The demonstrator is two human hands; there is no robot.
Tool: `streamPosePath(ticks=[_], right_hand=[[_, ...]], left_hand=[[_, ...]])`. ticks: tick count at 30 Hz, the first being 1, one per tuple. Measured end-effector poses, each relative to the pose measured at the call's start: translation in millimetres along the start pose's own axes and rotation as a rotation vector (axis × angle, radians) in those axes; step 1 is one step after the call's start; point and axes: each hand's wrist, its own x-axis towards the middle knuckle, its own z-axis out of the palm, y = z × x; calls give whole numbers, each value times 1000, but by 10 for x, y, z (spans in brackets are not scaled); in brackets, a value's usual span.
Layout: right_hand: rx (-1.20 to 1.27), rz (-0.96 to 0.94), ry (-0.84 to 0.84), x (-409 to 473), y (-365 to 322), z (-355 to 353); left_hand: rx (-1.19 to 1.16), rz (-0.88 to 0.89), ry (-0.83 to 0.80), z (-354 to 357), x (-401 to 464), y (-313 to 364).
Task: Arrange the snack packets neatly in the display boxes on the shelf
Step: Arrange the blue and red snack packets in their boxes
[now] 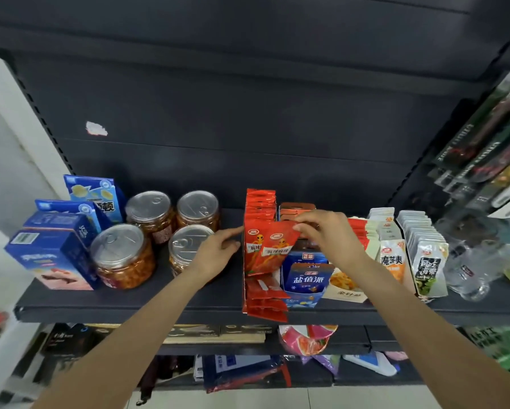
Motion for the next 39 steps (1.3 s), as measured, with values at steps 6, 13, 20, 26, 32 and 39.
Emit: streamPosePath(ticks=[6,13,20,26,32,39], right_hand=[[-159,43,-267,280,59,374],[-281,92,-37,549,146,672],[-313,16,-68,603,177,669],[-63,64,-114,161,294,421],[-139,48,-247,-307,423,267],[-257,59,-287,-391,357,249]], left_hand=[[7,-73,-108,64,107,-104],[-105,-101,-102,115,95,-60],[-162,-78,-149,92,-13,-30],[-69,-57,-343,73,-223,23],[218,12,-389,114,-367,63],[315,154,-251,150,-375,199]])
